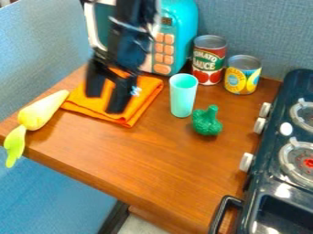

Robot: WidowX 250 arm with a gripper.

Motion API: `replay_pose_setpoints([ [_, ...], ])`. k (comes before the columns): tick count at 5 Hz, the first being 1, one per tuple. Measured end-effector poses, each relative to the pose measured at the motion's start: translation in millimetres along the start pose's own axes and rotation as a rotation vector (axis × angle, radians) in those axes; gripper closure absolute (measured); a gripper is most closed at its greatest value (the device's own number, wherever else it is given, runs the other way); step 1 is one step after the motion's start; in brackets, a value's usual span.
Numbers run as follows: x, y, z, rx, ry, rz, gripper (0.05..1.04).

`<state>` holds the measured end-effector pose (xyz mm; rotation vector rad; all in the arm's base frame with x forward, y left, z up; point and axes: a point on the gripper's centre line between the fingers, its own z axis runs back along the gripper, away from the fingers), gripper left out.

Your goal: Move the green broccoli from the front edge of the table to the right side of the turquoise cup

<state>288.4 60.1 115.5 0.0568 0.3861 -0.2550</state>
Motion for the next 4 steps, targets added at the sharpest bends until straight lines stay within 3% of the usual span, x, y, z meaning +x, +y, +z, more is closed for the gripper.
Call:
replay_pose_setpoints([
  [2, -27, 44, -6, 0.031, -0.128, 0.035, 0.079],
  [3, -46, 53, -14, 0.087, -0.163, 0.070, 0.079],
  [4, -50, 71, -18, 0.065, -0.221, 0.131, 0.079],
])
